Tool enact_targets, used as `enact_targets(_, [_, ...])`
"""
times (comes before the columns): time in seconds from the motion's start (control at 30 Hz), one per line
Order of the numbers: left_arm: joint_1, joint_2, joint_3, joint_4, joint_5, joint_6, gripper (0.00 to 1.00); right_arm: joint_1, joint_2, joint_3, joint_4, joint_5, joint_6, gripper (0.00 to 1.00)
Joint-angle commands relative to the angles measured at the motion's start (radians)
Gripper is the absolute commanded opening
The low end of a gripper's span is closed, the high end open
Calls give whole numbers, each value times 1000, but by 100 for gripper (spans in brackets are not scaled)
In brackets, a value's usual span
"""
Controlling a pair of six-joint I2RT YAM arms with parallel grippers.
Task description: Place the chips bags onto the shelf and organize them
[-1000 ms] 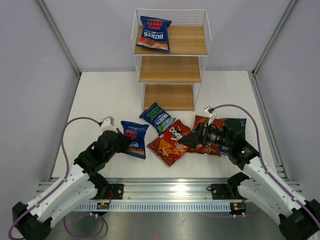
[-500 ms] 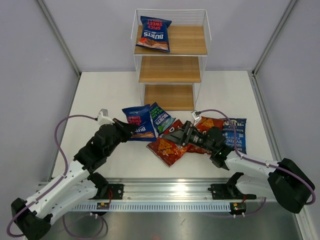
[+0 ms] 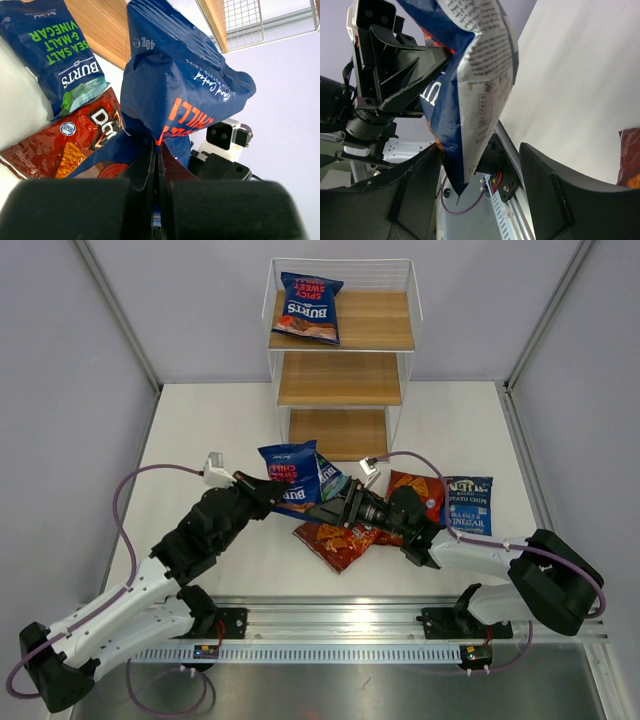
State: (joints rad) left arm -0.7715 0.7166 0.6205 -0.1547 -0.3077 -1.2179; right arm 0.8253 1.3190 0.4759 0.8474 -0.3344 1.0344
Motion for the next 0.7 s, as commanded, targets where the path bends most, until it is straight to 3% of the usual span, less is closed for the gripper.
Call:
enact_targets(0.0, [-15, -2, 30, 87, -48, -26, 0, 21, 6, 50, 82, 11, -66, 68])
enact_targets(0.13, [-22, -5, 21, 87, -57, -31, 0, 20, -9, 52, 71, 23, -91, 55])
enact_targets(0.27, [-25, -6, 15, 83, -76, -37, 0, 21, -20, 55, 62, 26, -85, 36])
enact_targets(0.3, [-25, -6, 15, 83, -80, -40, 0, 21, -15, 56, 64, 25, -79, 22])
enact_targets(0.4, [-26, -6, 15, 89, -85, -35, 6, 21, -15, 55, 64, 26, -73, 3])
enact_targets(0.43, [-26, -6, 16, 89, -88, -28, 9, 21, -20, 53, 61, 28, -71, 1])
enact_targets(0.5, [-26, -6, 19, 83, -102, -14, 19, 23, -35, 56, 44, 28, -77, 0])
enact_targets(0.53, [-26, -14, 24, 83, -105, 16, 40, 21, -44, 59, 36, 26, -80, 0])
enact_targets(0.6, [-26, -19, 41, 66, -131, 53, 57, 21, -69, 64, 9, 28, -89, 0])
enact_targets(0.63, [-26, -20, 60, 60, -136, 110, 75, 21, -95, 66, -17, 28, -94, 0])
enact_targets(0.67, [-26, -22, 74, 40, -142, 130, 86, 20, -109, 70, -34, 28, -100, 0])
